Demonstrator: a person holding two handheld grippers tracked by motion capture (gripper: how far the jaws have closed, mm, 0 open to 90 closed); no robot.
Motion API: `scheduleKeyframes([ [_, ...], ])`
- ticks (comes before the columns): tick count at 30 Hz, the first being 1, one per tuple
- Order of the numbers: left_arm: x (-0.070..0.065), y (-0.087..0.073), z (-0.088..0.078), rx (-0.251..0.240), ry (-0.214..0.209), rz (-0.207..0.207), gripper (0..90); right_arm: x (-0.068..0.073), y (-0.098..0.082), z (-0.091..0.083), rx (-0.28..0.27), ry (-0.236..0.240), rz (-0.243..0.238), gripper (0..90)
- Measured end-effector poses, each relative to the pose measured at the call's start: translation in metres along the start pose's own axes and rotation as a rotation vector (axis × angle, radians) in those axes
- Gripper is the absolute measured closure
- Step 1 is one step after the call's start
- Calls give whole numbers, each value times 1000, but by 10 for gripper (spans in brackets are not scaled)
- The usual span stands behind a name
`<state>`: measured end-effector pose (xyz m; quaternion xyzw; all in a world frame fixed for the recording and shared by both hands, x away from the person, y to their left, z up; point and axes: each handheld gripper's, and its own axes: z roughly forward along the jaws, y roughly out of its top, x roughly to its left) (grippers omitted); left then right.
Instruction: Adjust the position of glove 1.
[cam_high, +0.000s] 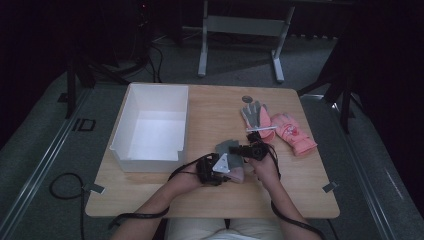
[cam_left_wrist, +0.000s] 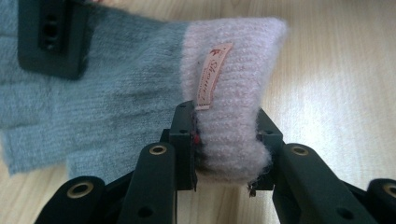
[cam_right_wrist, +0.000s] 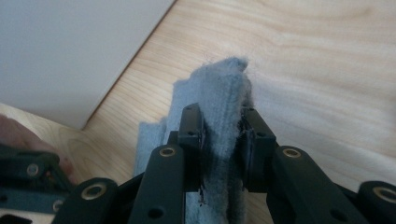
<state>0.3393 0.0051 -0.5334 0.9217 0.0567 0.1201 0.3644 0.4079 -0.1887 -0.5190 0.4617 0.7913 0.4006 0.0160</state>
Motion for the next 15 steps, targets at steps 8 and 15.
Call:
scheduleKeyframes([
  [8,3,43,-39,12,50,67,686,16,21,-47,-116,19,-40,740],
  [15,17,67,-70,33,53,121,686,24,41,-70,-167,21,-57,740],
])
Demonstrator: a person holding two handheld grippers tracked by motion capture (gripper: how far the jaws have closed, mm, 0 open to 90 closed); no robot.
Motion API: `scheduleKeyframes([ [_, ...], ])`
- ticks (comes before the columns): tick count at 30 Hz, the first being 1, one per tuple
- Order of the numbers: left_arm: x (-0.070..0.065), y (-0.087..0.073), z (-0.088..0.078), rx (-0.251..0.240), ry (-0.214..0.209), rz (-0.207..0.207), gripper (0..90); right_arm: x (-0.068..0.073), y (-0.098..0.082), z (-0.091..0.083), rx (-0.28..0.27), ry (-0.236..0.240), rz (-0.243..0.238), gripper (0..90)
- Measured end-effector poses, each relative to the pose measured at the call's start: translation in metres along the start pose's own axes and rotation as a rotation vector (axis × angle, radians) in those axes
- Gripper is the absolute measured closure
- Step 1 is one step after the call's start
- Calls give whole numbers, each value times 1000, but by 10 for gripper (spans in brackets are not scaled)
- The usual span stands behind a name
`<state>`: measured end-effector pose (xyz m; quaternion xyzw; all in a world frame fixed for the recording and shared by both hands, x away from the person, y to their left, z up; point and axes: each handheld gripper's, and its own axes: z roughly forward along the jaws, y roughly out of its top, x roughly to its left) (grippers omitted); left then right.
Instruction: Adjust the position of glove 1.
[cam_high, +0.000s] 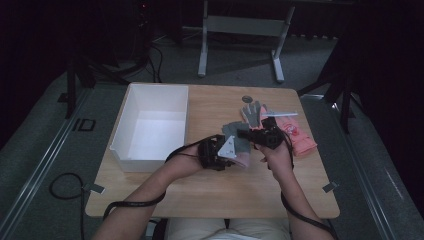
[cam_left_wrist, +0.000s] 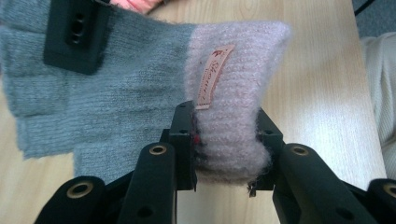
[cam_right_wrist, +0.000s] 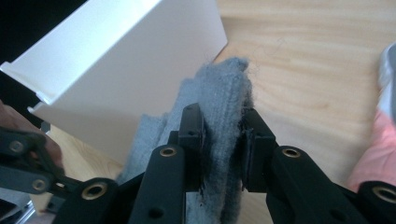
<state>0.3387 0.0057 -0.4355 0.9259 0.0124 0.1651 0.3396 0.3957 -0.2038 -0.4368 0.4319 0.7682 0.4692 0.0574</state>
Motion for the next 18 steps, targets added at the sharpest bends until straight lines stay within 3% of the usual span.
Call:
scheduleKeyframes([
  [6,19,5,-18,21,-17,52,685,8,20,-4,-25,-4,-21,742],
  [13,34,5,-39,38,-13,79,685,20,42,-1,-44,17,-34,743],
  [15,40,4,-50,61,-2,103,685,24,48,1,-51,24,-42,744],
  [18,46,2,-60,88,4,108,684,32,57,6,-54,30,-50,744],
])
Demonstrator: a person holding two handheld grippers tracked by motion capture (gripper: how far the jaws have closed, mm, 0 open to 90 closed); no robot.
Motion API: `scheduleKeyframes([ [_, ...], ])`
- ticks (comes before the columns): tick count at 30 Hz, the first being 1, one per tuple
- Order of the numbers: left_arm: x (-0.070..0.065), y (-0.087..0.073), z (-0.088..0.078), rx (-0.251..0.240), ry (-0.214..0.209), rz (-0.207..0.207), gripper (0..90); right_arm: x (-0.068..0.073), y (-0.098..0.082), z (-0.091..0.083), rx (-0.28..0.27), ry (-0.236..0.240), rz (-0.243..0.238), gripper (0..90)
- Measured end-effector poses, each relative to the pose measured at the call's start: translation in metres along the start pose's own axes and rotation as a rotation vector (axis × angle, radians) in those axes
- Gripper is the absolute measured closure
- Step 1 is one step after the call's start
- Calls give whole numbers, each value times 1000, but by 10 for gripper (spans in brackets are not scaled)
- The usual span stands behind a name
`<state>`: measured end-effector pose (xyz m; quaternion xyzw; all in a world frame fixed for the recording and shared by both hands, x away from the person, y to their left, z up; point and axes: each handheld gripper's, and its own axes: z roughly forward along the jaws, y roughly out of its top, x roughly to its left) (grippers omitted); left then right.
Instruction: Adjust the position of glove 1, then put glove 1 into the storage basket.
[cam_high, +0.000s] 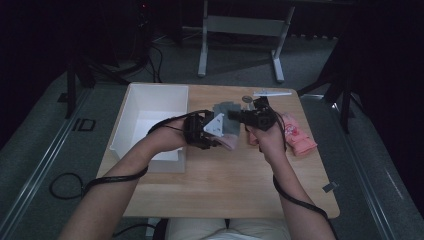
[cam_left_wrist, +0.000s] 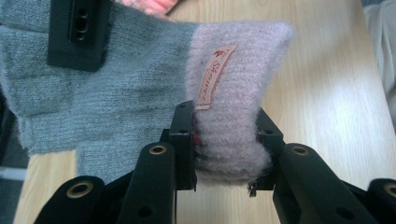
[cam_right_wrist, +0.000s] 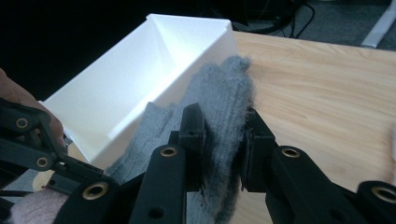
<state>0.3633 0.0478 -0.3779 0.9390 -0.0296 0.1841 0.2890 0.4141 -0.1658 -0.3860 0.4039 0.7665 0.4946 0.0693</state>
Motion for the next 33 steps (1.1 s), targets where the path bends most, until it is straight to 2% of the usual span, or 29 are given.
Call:
scheduleKeyframes([
  [4,5,-7,-10,19,1,7,683,7,8,9,0,11,-10,744],
  [5,6,-12,-16,24,5,0,683,13,13,15,3,20,-15,744],
  [8,6,-18,-21,36,13,-12,682,18,17,21,5,27,-20,744],
  [11,3,-32,-31,45,40,-38,682,29,23,35,18,47,-36,744],
  [13,2,-38,-36,47,41,-62,682,35,27,42,28,60,-46,745],
  [14,2,-38,-36,47,41,-62,682,35,27,42,28,60,-46,745],
  [16,2,-46,-43,62,50,-75,682,43,32,52,40,75,-58,745],
  [20,3,-53,-51,80,59,-73,682,54,39,65,41,94,-62,745],
  [22,5,-63,-60,93,60,-71,682,59,41,70,43,105,-60,745],
  [26,7,-72,-67,111,56,-69,682,66,44,81,42,113,-65,744],
  [27,9,-77,-70,115,51,-71,682,71,46,90,44,125,-53,744],
  [31,12,-94,-78,117,52,-84,682,77,49,101,45,132,-55,744],
  [32,13,-102,-79,123,50,-91,681,82,50,111,48,133,-54,744],
  [33,13,-102,-79,123,50,-91,681,82,50,111,48,133,-54,744],
])
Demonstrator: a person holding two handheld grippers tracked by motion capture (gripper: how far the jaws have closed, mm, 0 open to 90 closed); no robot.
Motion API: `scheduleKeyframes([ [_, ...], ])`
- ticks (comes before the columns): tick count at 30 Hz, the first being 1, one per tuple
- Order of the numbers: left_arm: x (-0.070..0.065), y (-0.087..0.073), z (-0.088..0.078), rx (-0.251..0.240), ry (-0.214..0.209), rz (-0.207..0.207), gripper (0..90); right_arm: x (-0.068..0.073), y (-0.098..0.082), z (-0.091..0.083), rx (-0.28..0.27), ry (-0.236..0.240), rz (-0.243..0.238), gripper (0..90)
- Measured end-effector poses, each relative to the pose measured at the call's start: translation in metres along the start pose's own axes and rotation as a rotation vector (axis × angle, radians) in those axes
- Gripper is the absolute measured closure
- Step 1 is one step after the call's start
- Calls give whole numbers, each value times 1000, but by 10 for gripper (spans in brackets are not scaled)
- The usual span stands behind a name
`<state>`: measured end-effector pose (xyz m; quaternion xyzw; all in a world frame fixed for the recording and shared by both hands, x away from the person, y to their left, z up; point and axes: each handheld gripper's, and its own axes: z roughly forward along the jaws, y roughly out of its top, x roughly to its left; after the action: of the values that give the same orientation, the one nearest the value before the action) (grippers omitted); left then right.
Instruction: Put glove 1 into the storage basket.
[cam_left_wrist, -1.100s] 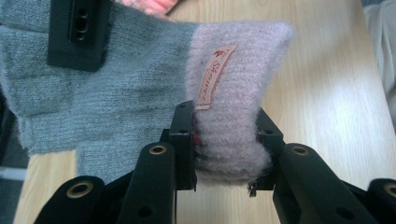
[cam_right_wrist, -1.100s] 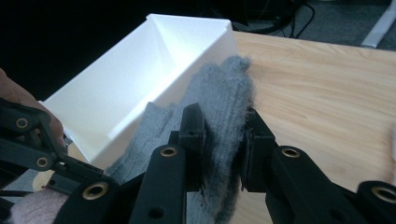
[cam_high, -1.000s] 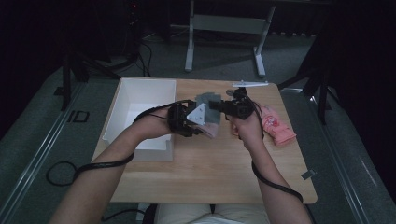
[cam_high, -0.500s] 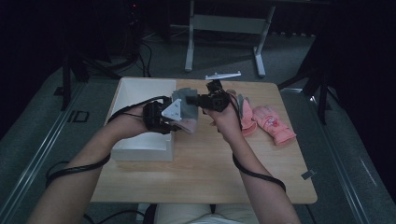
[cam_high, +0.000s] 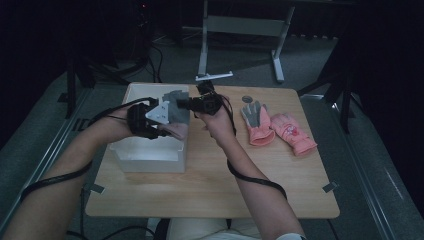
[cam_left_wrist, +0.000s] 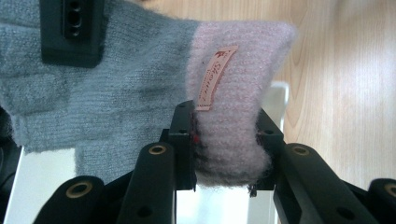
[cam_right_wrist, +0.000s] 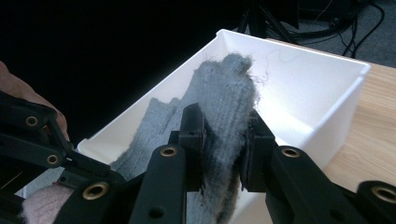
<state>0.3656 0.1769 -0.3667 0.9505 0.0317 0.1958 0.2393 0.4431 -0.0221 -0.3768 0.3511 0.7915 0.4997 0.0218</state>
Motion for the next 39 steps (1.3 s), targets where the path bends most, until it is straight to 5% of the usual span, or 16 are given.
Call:
scheduleKeyframes([
  [9,5,-34,12,28,7,-29,681,3,-1,38,31,-7,14,744],
  [19,7,-60,40,73,-41,-37,681,-6,-16,77,116,-39,37,744],
  [34,8,-71,74,157,-44,-6,678,-3,-12,115,277,-145,-7,719],
  [39,10,-69,87,222,-43,-17,662,-7,-10,112,251,-120,-18,614],
])
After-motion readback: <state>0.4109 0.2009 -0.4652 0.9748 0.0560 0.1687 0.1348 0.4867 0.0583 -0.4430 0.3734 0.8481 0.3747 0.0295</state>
